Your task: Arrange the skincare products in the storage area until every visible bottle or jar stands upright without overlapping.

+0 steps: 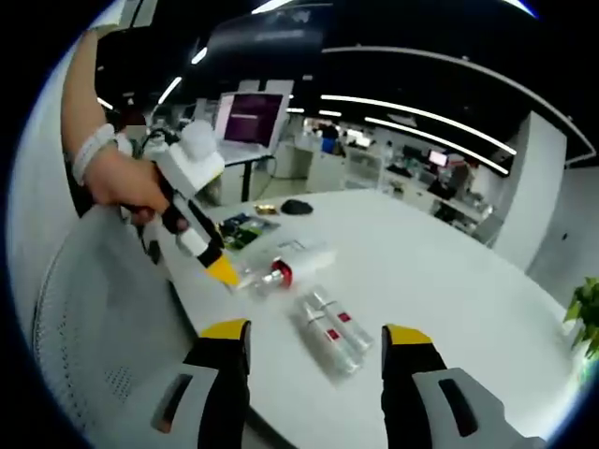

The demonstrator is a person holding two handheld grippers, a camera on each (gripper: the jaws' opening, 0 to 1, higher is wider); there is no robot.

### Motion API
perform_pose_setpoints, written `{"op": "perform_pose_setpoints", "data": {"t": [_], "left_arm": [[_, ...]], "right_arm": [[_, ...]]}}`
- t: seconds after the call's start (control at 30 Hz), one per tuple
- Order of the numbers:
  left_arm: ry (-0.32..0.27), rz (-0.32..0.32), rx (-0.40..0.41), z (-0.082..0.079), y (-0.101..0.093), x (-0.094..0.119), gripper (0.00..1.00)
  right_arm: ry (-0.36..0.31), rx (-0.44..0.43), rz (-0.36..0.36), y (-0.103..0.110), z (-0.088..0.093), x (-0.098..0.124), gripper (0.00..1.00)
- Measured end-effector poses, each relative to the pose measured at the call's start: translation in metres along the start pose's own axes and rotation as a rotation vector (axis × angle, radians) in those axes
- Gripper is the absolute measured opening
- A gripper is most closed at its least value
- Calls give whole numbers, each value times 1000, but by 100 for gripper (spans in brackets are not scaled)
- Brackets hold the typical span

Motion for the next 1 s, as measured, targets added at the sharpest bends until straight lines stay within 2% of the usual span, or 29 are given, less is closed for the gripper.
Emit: {"op": "perform_pose_setpoints", "data": {"t": [0.13, 0.3, 0.4, 0.53, 0.7, 0.77, 0.83, 0.93, 0.97, 1.0], "left_arm": [[32, -23, -50, -10, 2, -6, 55], [29, -17, -89, -20, 1, -5, 53], [66, -12, -97, -18, 2, -11, 54], [94, 7, -123, -17, -4, -17, 49], [98, 25, -117, -17, -8, -23, 42], [112, 32, -141, -15, -11, -26, 40], [98, 15, -172, -15, -12, -27, 39], [100, 5, -148, -14, -7, -28, 39], [101, -4, -111, -13, -5, -27, 38], [97, 2, -129, -14, -5, -28, 38]], "right_arm": [[-2, 6, 2, 0, 0, 1, 58], [0, 24, 6, 1, 0, 0, 57], [0, 27, 9, 0, 0, 1, 56], [2, 26, 14, -1, 1, 1, 56], [12, 35, 10, 0, 2, 0, 55], [13, 36, 8, 0, 2, 1, 55], [19, 37, 5, 1, 2, 0, 55], [21, 38, -4, 2, 3, 0, 54], [24, 38, -7, 3, 3, 0, 54], [30, 43, -9, 3, 4, -1, 54]]}}
Point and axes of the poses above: the point that each gripper's makers call its tool centre point, and the gripper's own axes: x roughly backward along the fingers, y roughly to its left, z roughly out of its underside, the point moved 6 cm from there along x, roughly backward along the fingers, and after that the axes turned 4 degrees about y, right-handed, at the moved point
